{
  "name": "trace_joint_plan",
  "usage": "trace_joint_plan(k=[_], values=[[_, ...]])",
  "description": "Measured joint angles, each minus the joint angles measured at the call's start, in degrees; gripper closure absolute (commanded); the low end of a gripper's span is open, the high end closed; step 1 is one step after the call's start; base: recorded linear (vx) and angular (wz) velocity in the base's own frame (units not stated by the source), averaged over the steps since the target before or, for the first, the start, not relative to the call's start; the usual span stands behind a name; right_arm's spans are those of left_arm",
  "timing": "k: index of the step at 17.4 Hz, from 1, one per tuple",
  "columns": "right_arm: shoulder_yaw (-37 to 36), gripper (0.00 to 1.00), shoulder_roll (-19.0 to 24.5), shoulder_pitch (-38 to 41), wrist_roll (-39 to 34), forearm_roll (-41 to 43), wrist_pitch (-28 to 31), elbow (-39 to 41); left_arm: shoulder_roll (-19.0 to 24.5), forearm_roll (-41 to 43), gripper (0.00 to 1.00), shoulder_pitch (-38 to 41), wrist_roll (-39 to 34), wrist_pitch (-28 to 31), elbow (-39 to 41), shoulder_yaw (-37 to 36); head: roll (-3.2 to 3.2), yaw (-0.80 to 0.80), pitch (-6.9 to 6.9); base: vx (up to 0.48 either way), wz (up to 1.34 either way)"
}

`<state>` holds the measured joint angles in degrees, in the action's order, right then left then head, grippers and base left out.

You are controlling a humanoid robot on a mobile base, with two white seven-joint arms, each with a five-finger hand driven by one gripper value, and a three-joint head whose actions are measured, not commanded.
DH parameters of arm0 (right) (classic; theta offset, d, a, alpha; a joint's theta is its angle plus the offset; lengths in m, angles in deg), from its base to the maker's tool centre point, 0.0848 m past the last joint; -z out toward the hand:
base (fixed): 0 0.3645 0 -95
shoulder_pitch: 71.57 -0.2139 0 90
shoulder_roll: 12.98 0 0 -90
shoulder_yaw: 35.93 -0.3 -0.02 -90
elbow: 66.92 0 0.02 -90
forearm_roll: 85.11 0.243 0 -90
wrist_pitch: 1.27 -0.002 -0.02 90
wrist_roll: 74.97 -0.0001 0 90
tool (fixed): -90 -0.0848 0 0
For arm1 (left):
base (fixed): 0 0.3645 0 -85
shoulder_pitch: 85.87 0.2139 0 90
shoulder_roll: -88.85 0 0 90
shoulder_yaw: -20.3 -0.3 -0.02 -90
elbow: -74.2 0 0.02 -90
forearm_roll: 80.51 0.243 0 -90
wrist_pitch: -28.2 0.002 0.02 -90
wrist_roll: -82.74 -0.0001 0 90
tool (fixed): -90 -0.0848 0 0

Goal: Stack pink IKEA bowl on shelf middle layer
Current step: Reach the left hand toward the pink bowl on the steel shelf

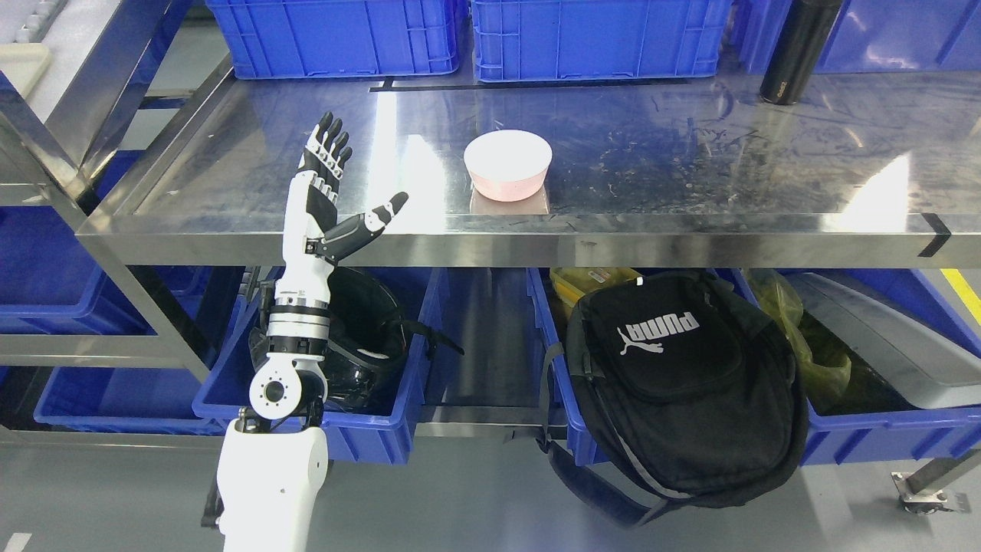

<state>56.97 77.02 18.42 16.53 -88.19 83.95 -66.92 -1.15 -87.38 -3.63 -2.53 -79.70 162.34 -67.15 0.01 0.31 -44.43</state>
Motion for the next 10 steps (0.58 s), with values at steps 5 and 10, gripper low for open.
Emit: trace_joint_plan(k=[5, 10], values=[[0.0, 0.0, 0.0, 0.0, 0.01, 0.0, 0.0, 0.0, 1.59, 0.56, 0.0, -1.15, 4.53, -0.96, 0.45, 0.95, 0.0, 0.0, 0.0, 0.0, 0.0], [0.0, 0.0, 0.0, 0.0, 0.03, 0.0, 0.0, 0.0, 10.61, 4.49, 0.0, -5.76, 11.59, 4.53, 0.68, 1.31, 0.0, 0.0, 0.0, 0.0, 0.0]])
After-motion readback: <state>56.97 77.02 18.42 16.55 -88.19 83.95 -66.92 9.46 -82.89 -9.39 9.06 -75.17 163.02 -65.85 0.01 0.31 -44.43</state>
